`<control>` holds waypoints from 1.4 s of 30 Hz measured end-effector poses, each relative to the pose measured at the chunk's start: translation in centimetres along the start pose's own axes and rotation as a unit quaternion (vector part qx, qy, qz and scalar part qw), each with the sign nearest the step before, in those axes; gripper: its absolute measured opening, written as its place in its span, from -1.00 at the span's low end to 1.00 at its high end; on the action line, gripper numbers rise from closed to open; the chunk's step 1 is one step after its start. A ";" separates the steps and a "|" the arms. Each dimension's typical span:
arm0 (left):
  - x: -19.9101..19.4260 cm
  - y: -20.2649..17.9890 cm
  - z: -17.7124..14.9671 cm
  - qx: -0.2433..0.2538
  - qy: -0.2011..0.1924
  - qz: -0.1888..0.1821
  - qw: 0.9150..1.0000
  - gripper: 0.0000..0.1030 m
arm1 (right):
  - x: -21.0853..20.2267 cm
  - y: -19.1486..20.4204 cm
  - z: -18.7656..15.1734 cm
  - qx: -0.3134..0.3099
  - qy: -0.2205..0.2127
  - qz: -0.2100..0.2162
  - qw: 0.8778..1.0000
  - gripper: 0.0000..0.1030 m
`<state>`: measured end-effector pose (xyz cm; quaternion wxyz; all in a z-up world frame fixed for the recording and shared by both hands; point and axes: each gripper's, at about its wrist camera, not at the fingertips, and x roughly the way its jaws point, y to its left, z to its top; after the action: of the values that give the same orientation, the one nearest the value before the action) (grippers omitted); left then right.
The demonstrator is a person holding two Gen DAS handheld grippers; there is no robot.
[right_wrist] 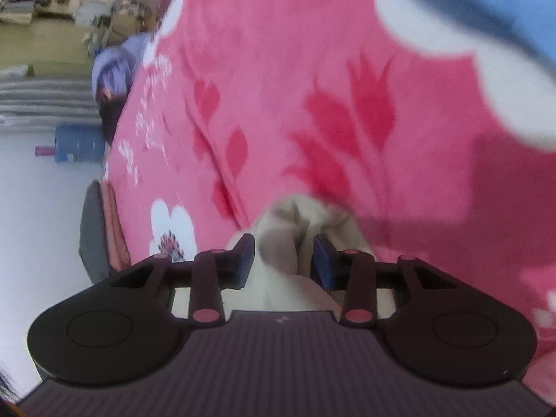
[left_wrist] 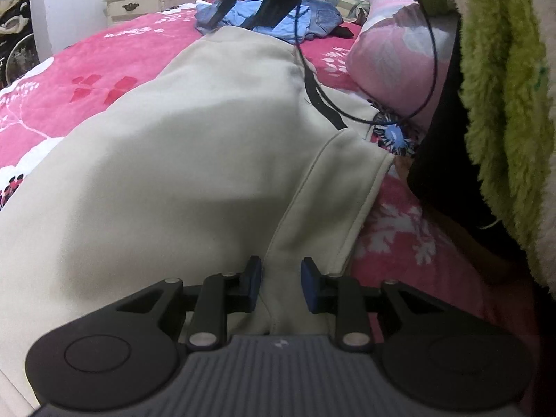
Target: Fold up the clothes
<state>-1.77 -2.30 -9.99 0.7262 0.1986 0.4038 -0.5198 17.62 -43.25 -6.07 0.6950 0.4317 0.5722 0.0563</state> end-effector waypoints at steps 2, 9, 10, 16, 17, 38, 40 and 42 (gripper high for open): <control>0.1 0.0 0.0 -0.002 -0.001 -0.001 1.000 -0.49 | -1.1 0.1 0.4 0.007 -0.016 0.005 1.000 -0.25; 0.1 0.2 0.1 0.003 0.002 -0.008 1.000 -0.48 | 5.4 1.2 1.2 -0.024 0.032 -0.018 0.999 -0.29; 0.1 0.2 0.0 0.003 0.001 -0.007 1.000 -0.48 | 5.8 1.6 1.1 -0.045 0.027 -0.025 0.998 -0.52; 0.2 0.2 -0.2 -0.002 -0.005 -0.007 1.000 -0.48 | 4.4 -0.2 0.5 -0.029 -0.040 -0.021 0.999 -0.77; 0.2 0.2 -0.2 -0.002 -0.006 -0.009 1.000 -0.48 | 4.7 -0.9 0.5 -0.020 -0.046 -0.017 0.999 -0.78; 0.6 0.4 -0.4 -0.001 -0.014 -0.012 1.000 -0.48 | 5.7 4.2 -2.5 -0.232 -0.060 -0.119 0.963 -0.80; 0.5 0.2 -0.4 0.001 -0.016 -0.007 1.000 -0.48 | 5.0 2.2 -1.3 -0.175 -0.088 -0.124 0.973 -0.78; 0.4 -0.1 -0.6 0.003 -0.017 -0.001 1.000 -0.48 | 1.8 2.6 -1.3 -0.162 -0.140 -0.132 0.968 -0.78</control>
<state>-2.04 -2.22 -10.66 0.7317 0.1911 0.3902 -0.5252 18.18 -39.93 -5.66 0.8300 0.2373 0.5047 -0.0048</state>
